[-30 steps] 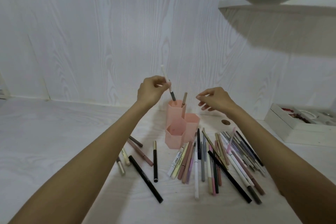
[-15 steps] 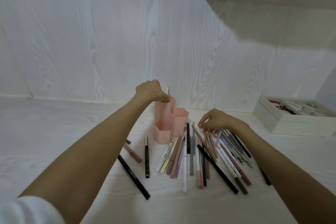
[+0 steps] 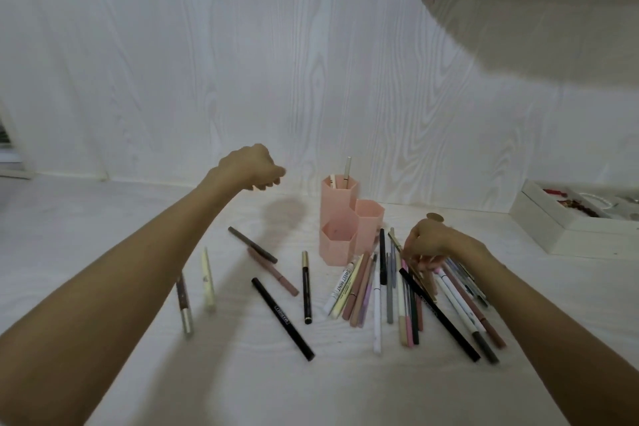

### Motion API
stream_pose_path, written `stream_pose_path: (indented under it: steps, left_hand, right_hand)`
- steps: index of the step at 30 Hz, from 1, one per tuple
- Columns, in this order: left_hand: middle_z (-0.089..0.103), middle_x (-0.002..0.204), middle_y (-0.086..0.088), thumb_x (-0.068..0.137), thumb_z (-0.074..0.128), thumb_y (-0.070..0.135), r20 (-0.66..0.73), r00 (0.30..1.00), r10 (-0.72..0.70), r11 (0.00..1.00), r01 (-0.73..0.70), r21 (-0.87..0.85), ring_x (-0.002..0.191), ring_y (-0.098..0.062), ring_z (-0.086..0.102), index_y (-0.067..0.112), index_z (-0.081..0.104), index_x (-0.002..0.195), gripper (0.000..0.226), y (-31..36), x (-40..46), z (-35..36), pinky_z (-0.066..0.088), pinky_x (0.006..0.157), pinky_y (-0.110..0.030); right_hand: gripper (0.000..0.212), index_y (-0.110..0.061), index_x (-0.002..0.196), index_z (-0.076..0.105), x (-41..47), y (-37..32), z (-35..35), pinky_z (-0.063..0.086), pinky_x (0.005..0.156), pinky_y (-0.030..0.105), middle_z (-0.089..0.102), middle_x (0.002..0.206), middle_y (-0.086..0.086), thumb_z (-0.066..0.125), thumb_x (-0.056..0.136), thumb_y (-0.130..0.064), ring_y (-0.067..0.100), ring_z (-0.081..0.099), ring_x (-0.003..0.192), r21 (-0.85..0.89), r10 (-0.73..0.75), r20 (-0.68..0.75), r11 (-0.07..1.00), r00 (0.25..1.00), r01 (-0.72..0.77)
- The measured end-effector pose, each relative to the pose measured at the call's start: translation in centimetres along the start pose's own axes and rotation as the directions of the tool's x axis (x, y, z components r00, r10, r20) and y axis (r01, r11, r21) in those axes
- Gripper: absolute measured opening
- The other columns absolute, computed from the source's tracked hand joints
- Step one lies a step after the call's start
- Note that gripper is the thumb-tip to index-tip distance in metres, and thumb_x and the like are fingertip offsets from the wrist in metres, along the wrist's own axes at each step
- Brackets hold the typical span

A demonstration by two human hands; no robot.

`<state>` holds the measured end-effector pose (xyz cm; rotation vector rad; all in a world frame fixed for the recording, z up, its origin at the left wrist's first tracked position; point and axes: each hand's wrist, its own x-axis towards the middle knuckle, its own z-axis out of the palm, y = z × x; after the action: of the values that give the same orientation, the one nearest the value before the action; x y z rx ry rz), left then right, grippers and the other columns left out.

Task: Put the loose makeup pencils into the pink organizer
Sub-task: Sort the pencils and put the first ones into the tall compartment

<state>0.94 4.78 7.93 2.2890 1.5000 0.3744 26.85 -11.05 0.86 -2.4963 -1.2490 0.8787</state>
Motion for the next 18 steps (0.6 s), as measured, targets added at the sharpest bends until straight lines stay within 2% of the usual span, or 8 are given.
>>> stream_pose_path:
  steps: [4,7,9,10,12,14,16,18]
  left_hand:
    - [0.063,0.067,0.001,0.093,0.053,0.04,0.095,0.943,-0.318,0.899,0.268,0.346,0.074,-0.016,0.067,0.012,0.063,0.073,0.035,-4.9,-3.8,-0.9,0.047,0.067,-0.023]
    - [0.065,0.086,-0.005,0.093,0.044,0.057,0.165,0.821,-0.547,0.763,0.407,0.503,0.095,-0.021,0.065,0.004,0.059,0.109,0.057,-7.0,-6.8,-0.2,0.047,0.077,-0.028]
    - [0.067,0.111,-0.01,0.092,0.046,0.057,0.209,0.785,-0.583,0.756,0.43,0.494,0.105,-0.022,0.065,0.001,0.053,0.125,0.066,-8.5,-8.3,0.8,0.049,0.074,-0.025]
    - [0.067,0.11,-0.013,0.092,0.049,0.054,0.261,0.761,-0.594,0.775,0.456,0.437,0.1,-0.023,0.067,-0.001,0.054,0.123,0.063,-9.2,-8.5,1.5,0.051,0.073,-0.024]
    - [0.063,0.09,-0.012,0.094,0.051,0.047,0.324,0.719,-0.615,0.787,0.532,0.313,0.079,-0.022,0.065,-0.003,0.055,0.101,0.051,-10.1,-8.8,2.6,0.052,0.081,-0.026]
    - [0.059,0.077,-0.009,0.097,0.051,0.038,0.302,0.741,-0.599,0.8,0.539,0.264,0.068,-0.018,0.061,0.001,0.051,0.08,0.04,-10.2,-8.5,3.3,0.054,0.079,-0.025]
    - [0.061,0.069,-0.005,0.096,0.053,0.034,0.251,0.795,-0.552,0.832,0.505,0.23,0.059,-0.015,0.059,0.005,0.05,0.072,0.038,-9.6,-8.1,3.9,0.053,0.069,-0.024]
    - [0.062,0.065,-0.003,0.093,0.058,0.034,0.192,0.855,-0.482,0.87,0.44,0.224,0.055,-0.013,0.059,0.009,0.049,0.073,0.034,-8.7,-7.5,4.5,0.053,0.077,-0.024]
  right_hand:
    - [0.023,0.013,0.099,0.067,0.1,-0.2,0.7,0.049,0.057,0.033,0.06,0.07,0.02,0.061,0.082,-0.003,0.024,0.051,0.05,-0.046,0.011,-0.074,0.999,0.997,-0.014]
    - [0.022,0.01,0.095,0.065,0.0,-0.4,1.3,0.053,0.068,0.037,0.061,0.078,0.021,0.064,0.081,-0.007,0.03,0.058,0.064,-0.062,0.016,-0.133,0.998,0.991,-0.025]
    - [0.016,0.002,0.083,0.059,-0.7,-0.6,1.9,0.051,0.06,0.033,0.06,0.078,0.017,0.065,0.081,-0.013,0.027,0.057,0.061,-0.083,0.007,-0.176,0.996,0.984,-0.022]
    - [0.018,-0.002,0.076,0.054,-0.9,-0.7,2.1,0.047,0.055,0.029,0.058,0.074,0.014,0.065,0.081,-0.015,0.023,0.054,0.059,-0.082,0.003,-0.196,0.996,0.981,-0.019]
    - [0.023,-0.005,0.069,0.049,-1.3,-0.7,2.6,0.042,0.053,0.026,0.054,0.065,0.01,0.065,0.082,-0.015,0.019,0.051,0.055,-0.07,0.002,-0.23,0.997,0.973,-0.018]
    - [0.026,-0.007,0.064,0.045,-1.7,-0.5,3.0,0.047,0.071,0.031,0.053,0.052,0.007,0.063,0.082,-0.013,0.018,0.049,0.052,-0.075,0.005,-0.265,0.997,0.964,-0.026]
    - [0.029,-0.009,0.06,0.041,-1.8,-0.4,3.2,0.042,0.096,0.036,0.046,0.027,-0.001,0.06,0.082,-0.01,0.018,0.046,0.05,-0.095,0.003,-0.282,0.995,0.959,-0.031]
    - [0.028,-0.009,0.061,0.042,-1.7,-0.3,3.1,0.043,0.097,0.036,0.039,0.019,-0.005,0.06,0.082,-0.009,0.018,0.046,0.049,-0.084,0.0,-0.295,0.996,0.956,-0.025]
